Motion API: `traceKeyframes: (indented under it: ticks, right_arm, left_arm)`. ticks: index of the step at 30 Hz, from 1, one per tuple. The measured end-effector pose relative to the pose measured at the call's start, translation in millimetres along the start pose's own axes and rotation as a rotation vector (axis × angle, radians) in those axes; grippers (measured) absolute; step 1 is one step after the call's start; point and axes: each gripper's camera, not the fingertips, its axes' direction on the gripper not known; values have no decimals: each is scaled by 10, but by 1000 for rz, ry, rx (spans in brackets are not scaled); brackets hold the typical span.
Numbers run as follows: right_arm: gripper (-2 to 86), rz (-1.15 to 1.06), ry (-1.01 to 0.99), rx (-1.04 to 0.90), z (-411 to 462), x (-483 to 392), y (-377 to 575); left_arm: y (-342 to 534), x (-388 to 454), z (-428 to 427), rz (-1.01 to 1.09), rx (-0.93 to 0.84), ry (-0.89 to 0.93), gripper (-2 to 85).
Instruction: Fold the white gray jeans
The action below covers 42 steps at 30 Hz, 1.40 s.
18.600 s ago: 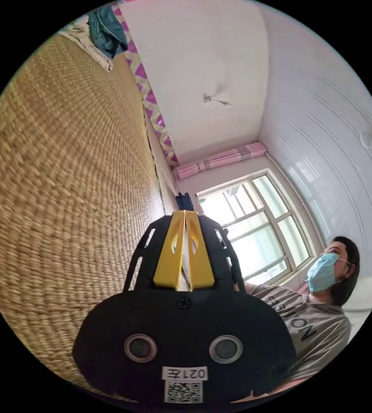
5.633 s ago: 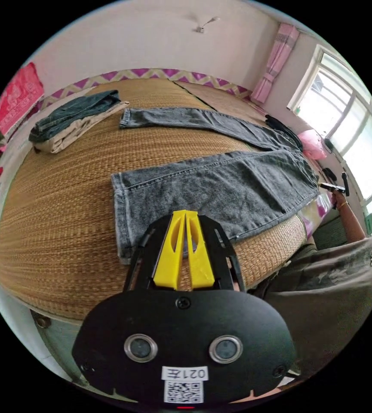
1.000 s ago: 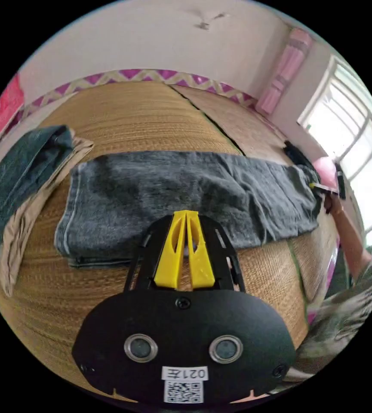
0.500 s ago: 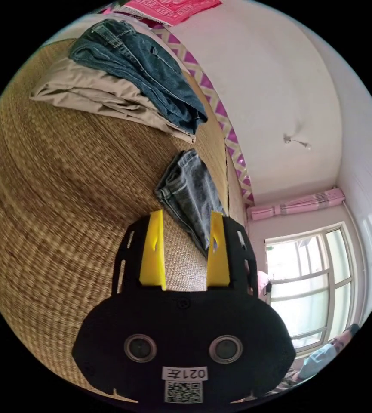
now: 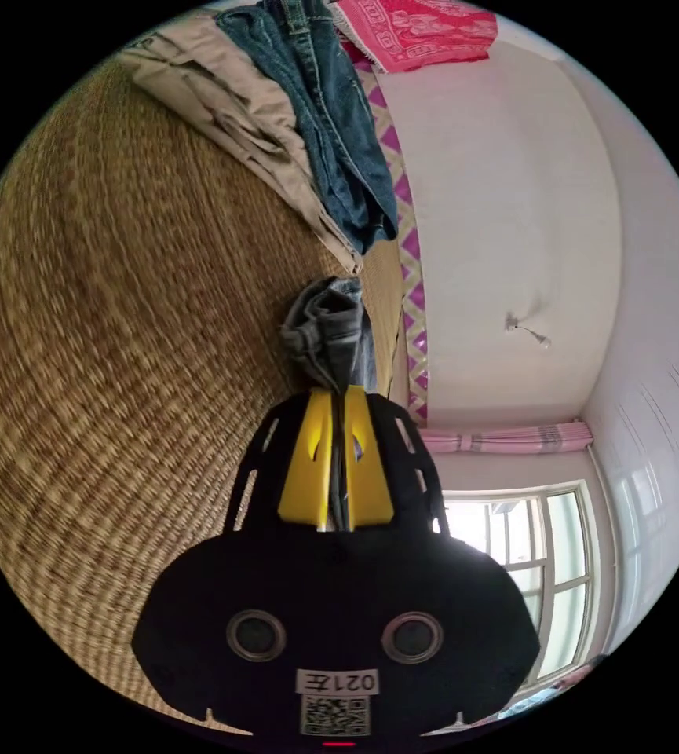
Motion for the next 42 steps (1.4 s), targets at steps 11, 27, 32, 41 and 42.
traceKeyframes:
  ticks: [11, 27, 32, 41, 42]
  right_arm:
    - [-7, 88, -16, 94, -599, 367, 433]
    - [-7, 133, -68, 105, -1116, 598, 1000]
    - [-6, 142, -87, 93, -1166, 618, 1080]
    - [2, 45, -122, 71, -910, 266, 577]
    - [8, 24, -104, 74, -848, 201, 446]
  left_arm:
    - [912, 1930, 52, 661, 46, -29, -9]
    - [2953, 2022, 3147, 928, -625, -219, 26]
    - [2731, 1881, 3282, 916, -793, -122, 83]
    - [1968, 1291, 2951, 642, -859, 398, 100]
    - [1934, 1292, 2873, 654, -855, 407, 97]
